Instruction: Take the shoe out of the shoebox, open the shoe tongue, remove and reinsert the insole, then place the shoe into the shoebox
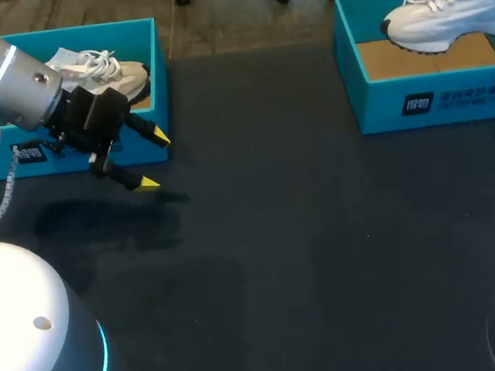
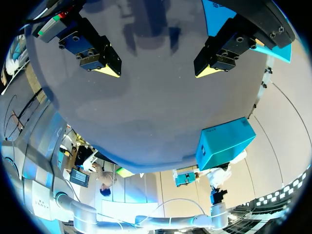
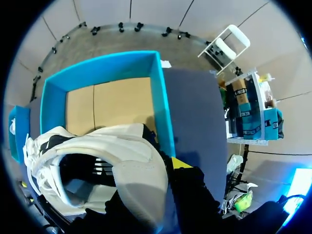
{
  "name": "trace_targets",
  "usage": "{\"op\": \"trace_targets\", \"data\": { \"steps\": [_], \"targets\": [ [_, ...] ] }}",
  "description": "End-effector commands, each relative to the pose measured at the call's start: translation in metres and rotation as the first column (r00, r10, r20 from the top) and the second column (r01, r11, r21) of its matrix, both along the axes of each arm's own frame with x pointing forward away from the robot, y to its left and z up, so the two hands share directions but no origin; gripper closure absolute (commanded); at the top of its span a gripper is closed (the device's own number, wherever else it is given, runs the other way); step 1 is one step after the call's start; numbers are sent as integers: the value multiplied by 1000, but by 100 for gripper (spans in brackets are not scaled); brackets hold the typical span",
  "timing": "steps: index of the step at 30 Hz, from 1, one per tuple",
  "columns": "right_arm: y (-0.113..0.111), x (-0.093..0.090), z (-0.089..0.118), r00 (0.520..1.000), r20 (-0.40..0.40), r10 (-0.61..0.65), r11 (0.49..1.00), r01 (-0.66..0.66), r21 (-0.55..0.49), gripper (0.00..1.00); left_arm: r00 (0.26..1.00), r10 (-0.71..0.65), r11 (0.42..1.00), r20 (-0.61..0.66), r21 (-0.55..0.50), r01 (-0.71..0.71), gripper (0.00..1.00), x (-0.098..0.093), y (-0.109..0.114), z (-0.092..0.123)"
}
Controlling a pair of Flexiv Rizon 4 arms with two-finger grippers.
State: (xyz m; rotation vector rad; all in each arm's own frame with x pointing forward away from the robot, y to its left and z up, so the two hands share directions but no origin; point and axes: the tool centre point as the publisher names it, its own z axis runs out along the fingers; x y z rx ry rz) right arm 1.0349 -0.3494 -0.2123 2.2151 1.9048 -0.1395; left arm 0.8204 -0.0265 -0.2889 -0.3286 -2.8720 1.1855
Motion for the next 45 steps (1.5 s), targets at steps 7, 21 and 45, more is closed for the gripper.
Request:
{"op": "trace_targets", "data": {
  "steps": [7,21,45],
  "targets": [
    [-2,27,-28,998,54,-26,999,24,33,100,1000,1,1000,1,2,-1,0,-1,0,0],
    [-8,48,-58,1000,30,4,1000,-4,-11,100,1000,1,1000,1,2,-1,0,-1,0,0],
    [-2,31,-108,1000,-8,-22,999,21,-48,100,1000,1,1000,1,2,-1,0,-1,0,0]
  ]
}}
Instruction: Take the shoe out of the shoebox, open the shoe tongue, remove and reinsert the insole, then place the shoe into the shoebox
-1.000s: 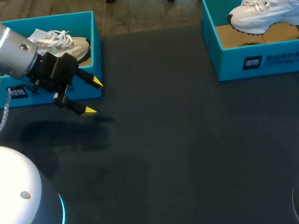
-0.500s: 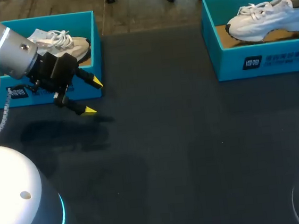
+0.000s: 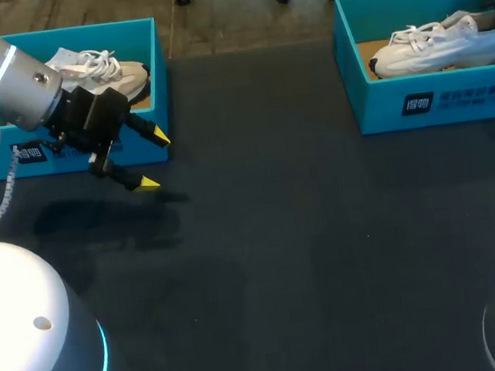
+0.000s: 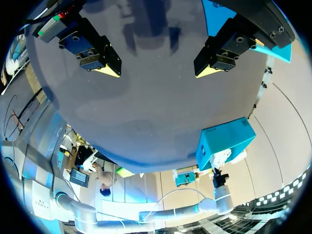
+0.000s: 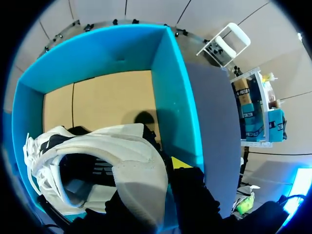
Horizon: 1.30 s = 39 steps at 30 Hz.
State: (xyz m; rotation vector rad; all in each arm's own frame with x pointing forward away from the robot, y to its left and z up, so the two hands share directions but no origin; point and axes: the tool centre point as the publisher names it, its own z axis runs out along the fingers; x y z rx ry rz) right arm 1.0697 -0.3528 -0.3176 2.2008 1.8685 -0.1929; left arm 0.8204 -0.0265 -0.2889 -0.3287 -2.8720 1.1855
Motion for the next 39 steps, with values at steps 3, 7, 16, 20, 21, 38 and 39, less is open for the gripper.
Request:
{"op": "trace_targets", "data": {
  "steps": [3,7,16,20,21,38,39],
  "targets": [
    [3,-10,-6,1000,-6,-15,1000,15,3,100,1000,1,1000,1,2,-1,0,-1,0,0],
    [4,-17,-10,999,-8,-33,999,33,7,100,1000,1,1000,1,2,-1,0,-1,0,0],
    [5,-26,-20,999,-11,-45,999,45,-8,100,1000,1,1000,1,2,-1,0,-1,0,0],
    [5,-29,-24,999,-16,-48,999,47,-21,100,1000,1,1000,1,2,-1,0,-1,0,0],
    [5,-29,-25,999,-16,-49,999,49,-20,100,1000,1,1000,1,2,-1,0,-1,0,0],
    [2,-50,-48,996,-44,-76,997,75,-25,100,1000,1,1000,1,2,-1,0,-1,0,0],
    [2,-50,-49,996,-43,-76,997,75,-26,100,1000,1,1000,1,2,-1,0,-1,0,0]
  ]
}}
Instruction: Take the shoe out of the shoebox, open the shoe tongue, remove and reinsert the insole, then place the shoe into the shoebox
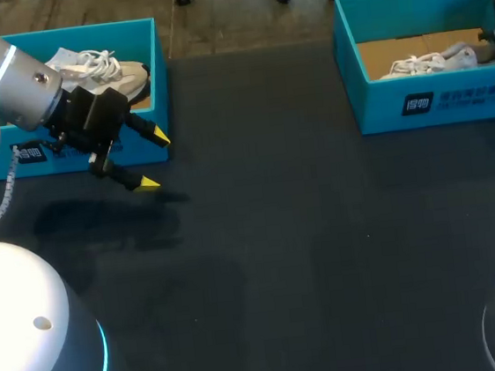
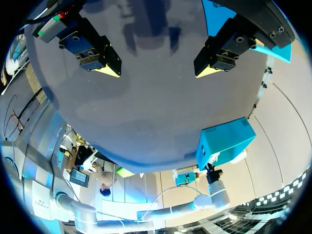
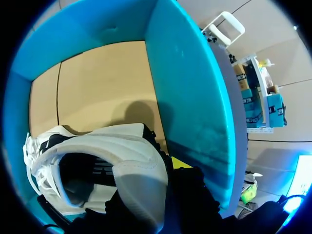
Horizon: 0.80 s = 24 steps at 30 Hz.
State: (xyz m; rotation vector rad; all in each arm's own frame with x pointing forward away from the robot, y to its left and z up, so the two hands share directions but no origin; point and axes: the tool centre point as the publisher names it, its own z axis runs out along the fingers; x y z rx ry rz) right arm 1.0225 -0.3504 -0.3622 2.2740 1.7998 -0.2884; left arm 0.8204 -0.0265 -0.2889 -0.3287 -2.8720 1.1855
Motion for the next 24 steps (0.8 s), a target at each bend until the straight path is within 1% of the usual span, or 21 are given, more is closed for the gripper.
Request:
{"op": "trace_targets", "data": {
  "steps": [1,6,11,12,13,14,16,19,20,21,22,24],
  "targets": [
    [-1,-3,-6,1000,8,1,1000,-1,-1,100,1000,1,1000,1,2,-1,0,-1,0,0],
    [-3,-1,-12,1000,13,1,1000,-1,1,100,1000,1,1000,1,2,-1,0,-1,0,0],
    [-3,0,-14,1000,25,-3,1000,3,7,100,1000,1,1000,1,2,-1,0,-1,0,0],
    [-3,0,-14,1000,26,-4,1000,3,10,95,1000,1,1000,1,2,-1,0,-1,0,0],
    [-3,0,-14,1000,27,-4,1000,3,11,82,1000,1,1000,1,2,-1,0,-1,0,0],
    [-3,0,-14,1000,29,-3,1000,3,13,77,1000,1,1000,1,2,-1,0,-1,0,0],
    [-2,0,-14,1000,28,0,1000,-1,13,69,1000,1,1000,1,2,-1,0,-1,0,0],
    [-1,0,-15,1000,29,1,1000,-2,16,65,1000,1,1000,1,2,-1,0,-1,0,0],
    [-1,0,-15,1000,32,0,1000,-1,17,61,1000,1,1000,1,2,-1,0,-1,0,0],
    [-1,0,-14,999,32,0,1000,0,17,60,1000,1,1000,1,2,-1,0,-1,0,0],
    [0,0,-13,999,38,-5,1000,4,17,55,1000,1,1000,1,2,-1,0,-1,0,0],
    [1,0,-11,999,41,-7,1000,6,16,54,1000,1,1000,1,2,-1,0,-1,0,0]
  ]
}}
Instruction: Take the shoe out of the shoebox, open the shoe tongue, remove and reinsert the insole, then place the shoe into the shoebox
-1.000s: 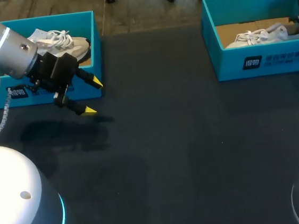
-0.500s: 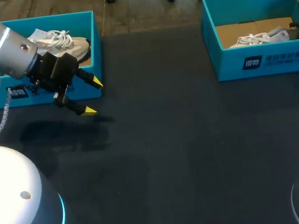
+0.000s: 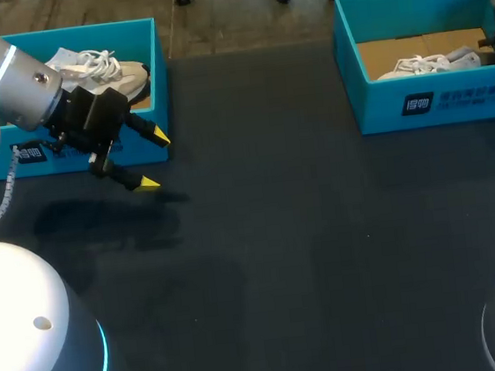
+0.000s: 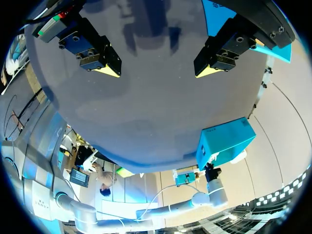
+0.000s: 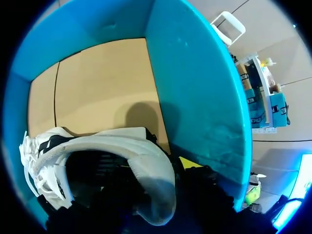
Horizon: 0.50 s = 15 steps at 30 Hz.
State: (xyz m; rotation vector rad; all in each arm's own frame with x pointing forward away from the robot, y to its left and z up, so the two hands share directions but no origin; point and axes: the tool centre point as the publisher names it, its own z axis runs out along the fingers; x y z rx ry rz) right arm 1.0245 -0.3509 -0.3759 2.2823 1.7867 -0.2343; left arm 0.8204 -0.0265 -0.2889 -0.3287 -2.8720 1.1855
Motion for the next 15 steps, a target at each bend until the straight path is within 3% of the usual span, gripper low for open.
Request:
{"op": "trace_targets", "data": {
  "steps": [1,8,15],
  "targets": [
    [1,-3,4,1000,9,-2,1000,2,-2,55,1000,1,1000,1,2,-1,0,-1,0,0],
    [5,-6,17,1000,27,-7,1000,7,0,50,1000,1,1000,1,2,-1,0,-1,0,0],
    [9,-6,36,999,44,4,1000,-3,-17,39,1000,1,1000,1,2,-1,0,-1,0,0]
  ]
}}
